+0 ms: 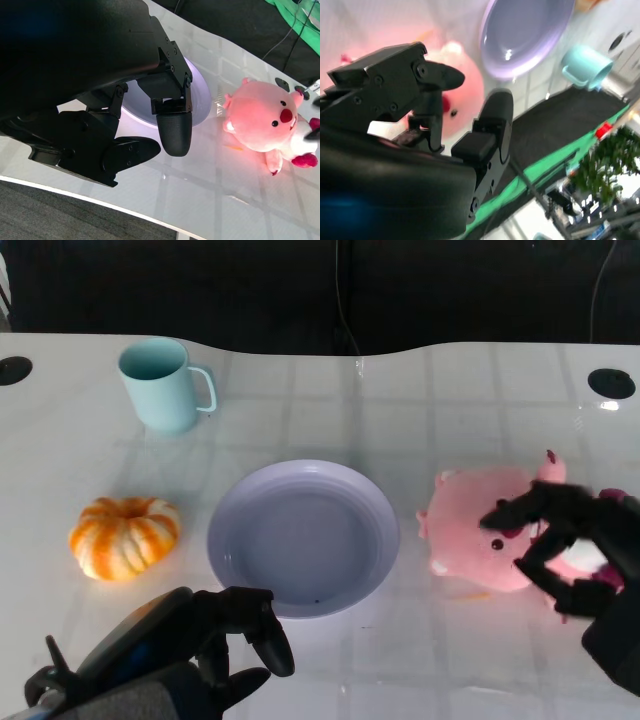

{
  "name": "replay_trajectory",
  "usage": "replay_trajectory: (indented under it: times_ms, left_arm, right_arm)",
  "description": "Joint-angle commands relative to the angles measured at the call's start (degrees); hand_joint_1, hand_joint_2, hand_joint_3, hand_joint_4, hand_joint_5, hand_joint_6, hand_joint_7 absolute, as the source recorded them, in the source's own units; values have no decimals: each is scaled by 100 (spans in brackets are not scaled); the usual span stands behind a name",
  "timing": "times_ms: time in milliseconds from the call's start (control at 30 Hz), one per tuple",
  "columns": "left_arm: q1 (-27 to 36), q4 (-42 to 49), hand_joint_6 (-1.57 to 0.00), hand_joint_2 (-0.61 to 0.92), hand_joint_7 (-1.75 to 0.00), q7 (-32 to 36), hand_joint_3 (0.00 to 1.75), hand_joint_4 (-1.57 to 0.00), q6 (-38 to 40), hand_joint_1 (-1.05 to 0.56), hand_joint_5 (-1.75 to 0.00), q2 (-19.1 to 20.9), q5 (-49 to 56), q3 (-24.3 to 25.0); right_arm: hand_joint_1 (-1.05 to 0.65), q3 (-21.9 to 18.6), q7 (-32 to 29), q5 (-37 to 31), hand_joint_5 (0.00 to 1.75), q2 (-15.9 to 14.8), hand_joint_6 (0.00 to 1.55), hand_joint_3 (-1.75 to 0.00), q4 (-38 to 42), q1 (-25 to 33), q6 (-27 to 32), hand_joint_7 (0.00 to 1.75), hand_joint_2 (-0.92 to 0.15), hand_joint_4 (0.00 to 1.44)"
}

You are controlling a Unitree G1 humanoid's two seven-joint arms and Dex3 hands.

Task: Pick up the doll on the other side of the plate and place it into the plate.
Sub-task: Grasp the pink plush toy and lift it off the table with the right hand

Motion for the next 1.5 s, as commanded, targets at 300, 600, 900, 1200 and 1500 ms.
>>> replay_trajectory:
  times_ms: [300,600,900,1200,1500]
  left_arm:
    - [-13,-13,-69,74,-115,-25,71,-66,24,-14,-171,89,16,37]
    - [-36,9,-69,76,-114,7,68,-67,-19,-14,-170,87,98,-7]
    - [-15,-94,-69,76,-114,11,68,-66,86,-14,-169,22,185,-67]
    - [22,-186,-69,76,-114,-14,68,-66,146,-14,-170,39,205,-77]
    - [103,-280,-70,76,-114,5,69,-65,176,-14,-172,-40,119,-104]
  right_arm:
    - [-42,-140,-299,-1194,55,-520,19,-2,27,-230,387,2,-90,1]
    - [-58,277,240,-2446,49,-817,21,0,-102,-418,1377,2,-87,0]
    - [-63,706,599,-2854,45,-858,23,0,534,-884,1820,2,-87,2]
    - [-63,1187,427,-2896,38,-766,23,-1,2027,-1562,1863,0,-91,3]
    - [-60,1282,256,-2263,27,-567,32,-3,3630,-2254,1585,2,-92,16]
